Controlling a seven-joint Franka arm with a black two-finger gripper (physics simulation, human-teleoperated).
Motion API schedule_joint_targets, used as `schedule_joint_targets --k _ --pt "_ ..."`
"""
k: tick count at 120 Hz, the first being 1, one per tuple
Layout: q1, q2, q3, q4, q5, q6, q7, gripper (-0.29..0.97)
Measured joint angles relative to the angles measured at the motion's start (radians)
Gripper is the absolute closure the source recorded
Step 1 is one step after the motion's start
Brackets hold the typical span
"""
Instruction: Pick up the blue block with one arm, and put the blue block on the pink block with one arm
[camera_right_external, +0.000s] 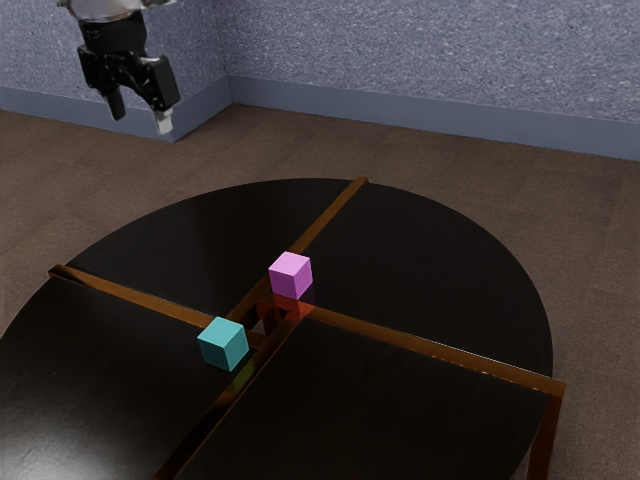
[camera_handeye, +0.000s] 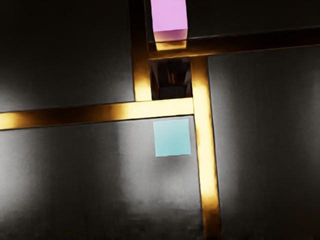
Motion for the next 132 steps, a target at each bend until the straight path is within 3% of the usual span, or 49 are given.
schedule_joint_targets --k 18,59,107,132 --pt "0.006 -0.052 -0.010 -0.331 0.000 0.176 0.001 0.00" --pt "0.006 -0.055 -0.017 -0.701 -0.022 0.545 0.004 0.00" --pt "0.005 -0.021 -0.011 -0.894 -0.026 0.811 0.007 0.00" --pt "-0.001 0.028 0.018 -0.891 -0.022 0.869 0.009 0.00"
